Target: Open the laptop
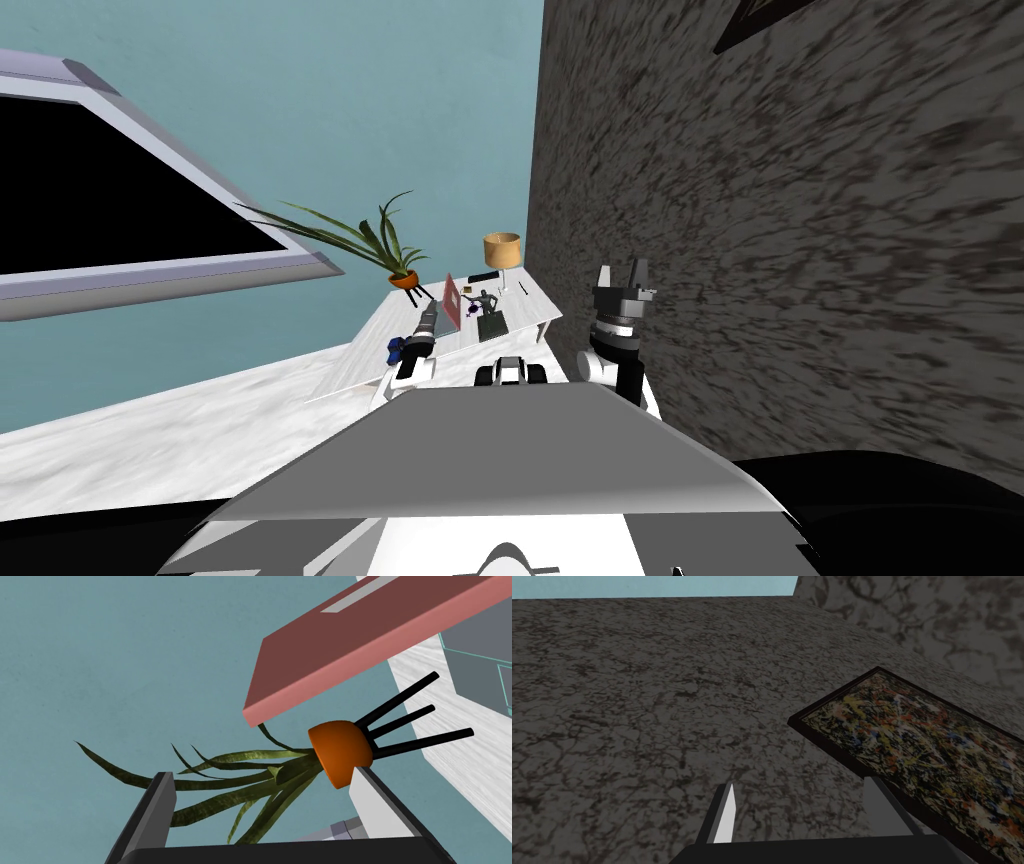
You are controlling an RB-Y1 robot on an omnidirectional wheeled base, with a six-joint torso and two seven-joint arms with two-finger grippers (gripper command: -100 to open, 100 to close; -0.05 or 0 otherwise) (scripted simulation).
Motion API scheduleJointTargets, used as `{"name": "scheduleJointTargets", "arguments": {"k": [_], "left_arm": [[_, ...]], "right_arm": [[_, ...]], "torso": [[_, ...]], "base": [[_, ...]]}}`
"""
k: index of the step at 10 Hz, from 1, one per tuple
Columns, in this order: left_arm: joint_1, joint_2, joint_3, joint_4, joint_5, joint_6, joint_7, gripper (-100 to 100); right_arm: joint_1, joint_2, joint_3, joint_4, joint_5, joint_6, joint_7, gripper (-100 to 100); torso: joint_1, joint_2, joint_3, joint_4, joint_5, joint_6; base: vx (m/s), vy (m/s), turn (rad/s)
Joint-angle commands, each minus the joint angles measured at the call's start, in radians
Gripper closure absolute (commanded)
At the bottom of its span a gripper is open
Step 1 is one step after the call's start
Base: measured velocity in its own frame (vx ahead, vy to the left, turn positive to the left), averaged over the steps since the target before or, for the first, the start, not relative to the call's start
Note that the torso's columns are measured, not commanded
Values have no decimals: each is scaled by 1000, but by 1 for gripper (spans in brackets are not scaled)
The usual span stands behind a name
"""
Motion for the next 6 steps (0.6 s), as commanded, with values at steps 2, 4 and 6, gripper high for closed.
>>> {"name": "scheduleJointTargets", "arguments": {"k": [2,4,6], "left_arm": [[-15,-15,22,48,-8,18,-15,-100],[-16,-16,23,51,-8,18,-16,100],[-34,-42,13,79,33,-3,27,100]], "right_arm": [[0,0,0,0,0,0,0,0],[0,0,0,0,0,0,0,0],[0,0,0,0,0,0,0,0]], "torso": [[-6,-3,-2,-1,-2,0],[3,1,1,0,1,0],[6,-1,0,-3,3,-1]], "base": [[58,-121,36],[6,-13,-1],[-40,110,11]]}}
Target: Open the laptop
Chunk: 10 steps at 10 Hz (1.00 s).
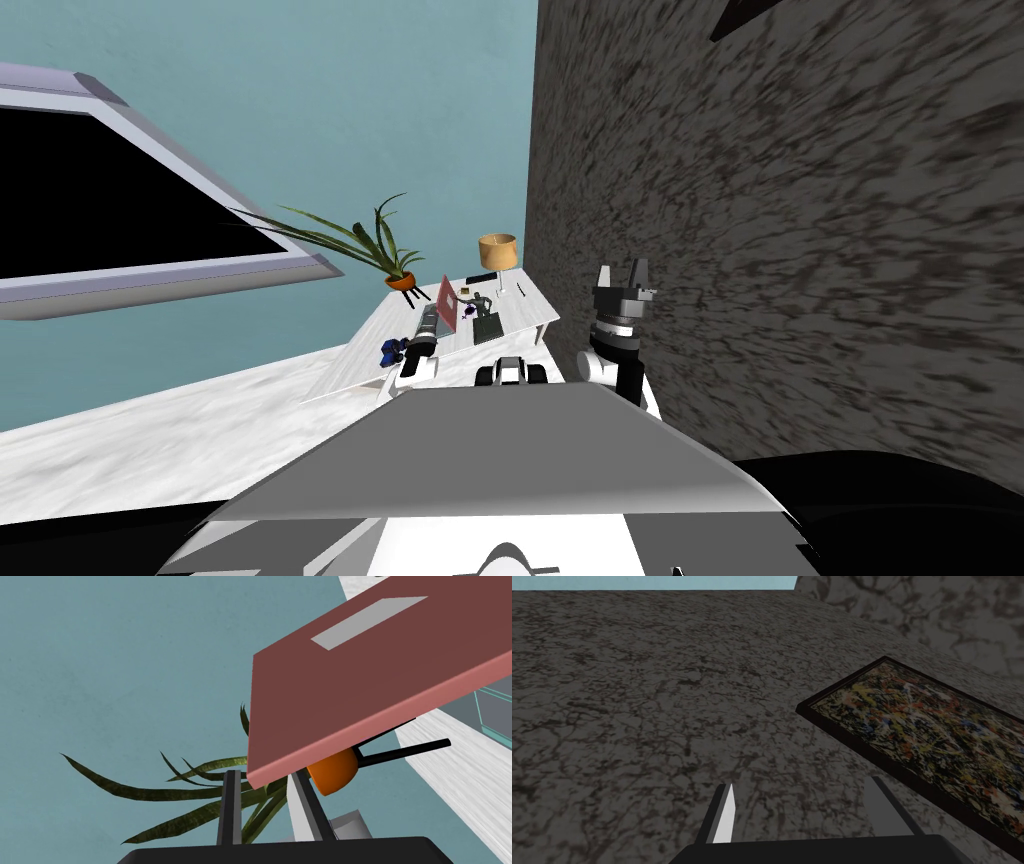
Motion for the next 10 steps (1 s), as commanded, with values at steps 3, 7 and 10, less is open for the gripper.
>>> {"name": "scheduleJointTargets", "arguments": {"k": [3,7,10], "left_arm": [[-33,-49,-17,62,82,-40,88,100],[-51,-30,-25,68,111,-55,117,-100],[-49,30,-24,62,109,-44,115,-100]], "right_arm": [[0,0,0,0,0,0,0,0],[0,0,0,0,0,0,0,0],[0,0,0,0,0,0,0,0]], "torso": [[4,-5,-3,-5,3,-6],[-9,-5,-3,-1,-2,1],[-13,-1,-1,2,-5,1]], "base": [[-54,155,18],[-35,101,25],[5,-13,2]]}}
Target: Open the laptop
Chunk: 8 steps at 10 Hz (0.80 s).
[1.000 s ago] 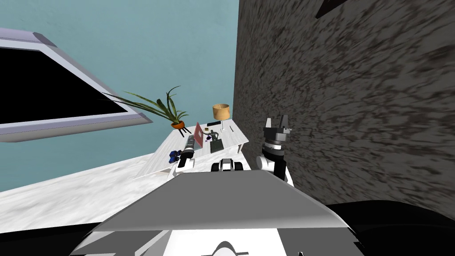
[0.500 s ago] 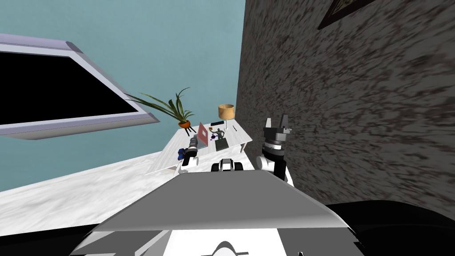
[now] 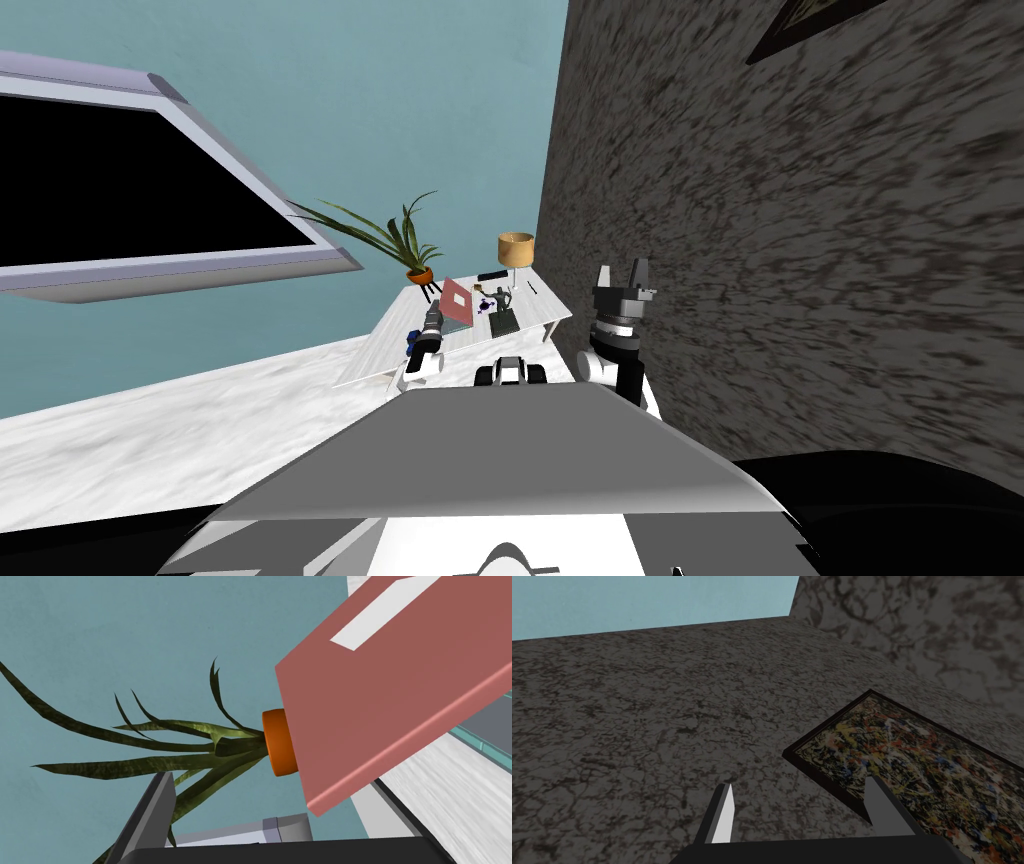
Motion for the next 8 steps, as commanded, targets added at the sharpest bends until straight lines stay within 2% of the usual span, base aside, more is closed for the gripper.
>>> {"name": "scheduleJointTargets", "arguments": {"k": [1,2,4,8], "left_arm": [[2,49,1,-8,-4,18,-4,-100],[6,59,3,-21,-7,41,-8,-100],[11,50,6,-35,-13,77,-14,-100],[15,-38,8,-47,-18,107,-18,-100]], "right_arm": [[0,0,0,0,0,0,0,0],[0,0,0,0,0,0,0,0],[0,0,0,0,0,0,0,0],[0,0,0,0,0,0,0,0]], "torso": [[1,1,1,1,0,1],[2,2,1,1,0,0],[1,1,1,1,0,0],[4,2,1,1,1,0]], "base": [[8,-24,-4],[14,-35,-7],[23,-51,-2],[11,-28,-1]]}}
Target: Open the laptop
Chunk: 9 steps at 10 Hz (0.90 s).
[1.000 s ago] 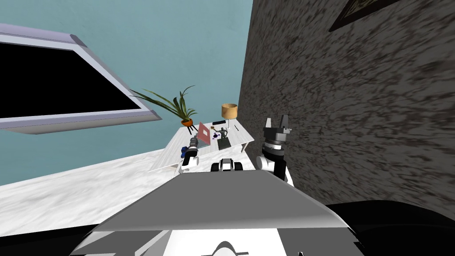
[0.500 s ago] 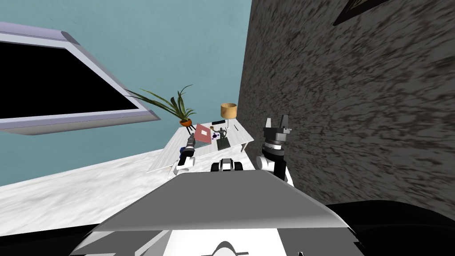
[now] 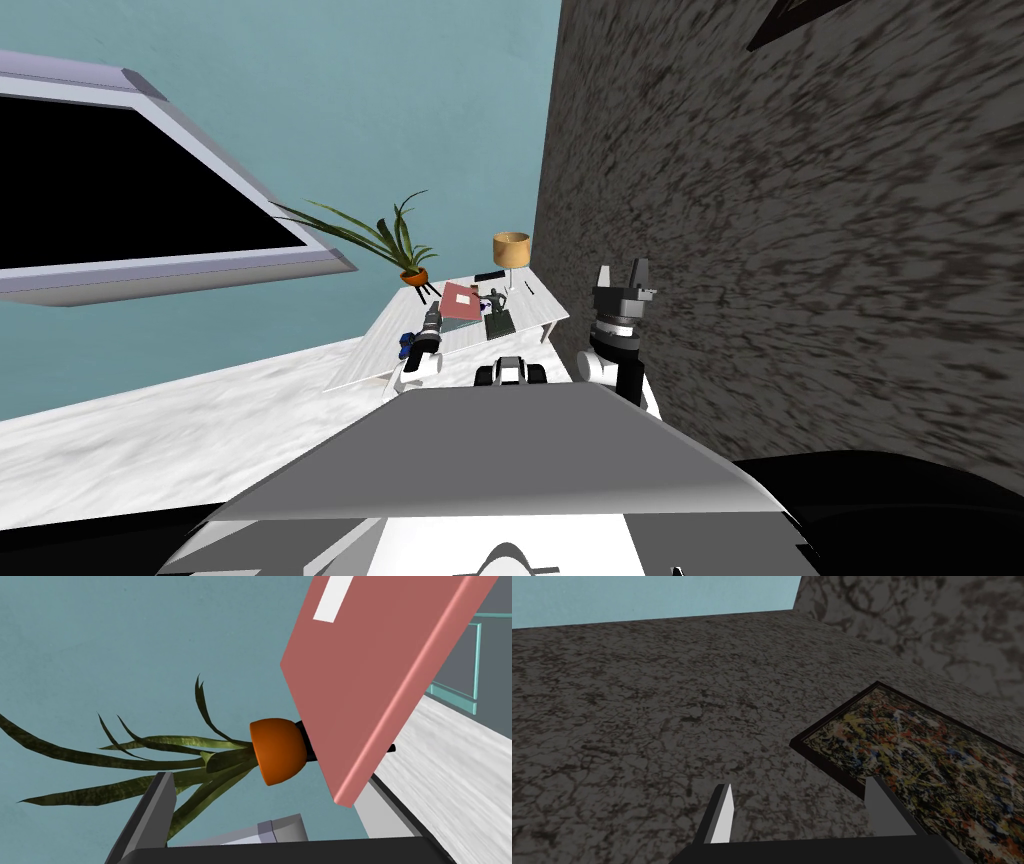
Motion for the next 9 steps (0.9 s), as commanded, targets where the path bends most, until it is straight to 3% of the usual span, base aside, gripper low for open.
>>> {"name": "scheduleJointTargets", "arguments": {"k": [1,2,3,4,9], "left_arm": [[0,-20,1,0,0,4,0,-100],[0,-22,0,1,0,6,0,-100],[14,-20,1,-48,4,47,3,-100],[14,-20,1,-50,4,47,3,-100],[45,-15,3,-178,12,149,8,-100]], "right_arm": [[0,0,0,0,0,0,0,0],[0,0,0,0,0,0,0,0],[0,0,0,0,0,0,0,0],[0,0,0,0,0,0,0,0],[0,0,0,0,0,0,0,0]], "torso": [[0,0,0,0,0,0],[0,0,0,0,0,0],[-1,-1,0,0,0,0],[-2,0,0,0,-1,0],[-2,-1,-1,0,0,0]], "base": [[0,0,0],[0,0,0],[2,0,-41],[4,5,-23],[2,3,-23]]}}
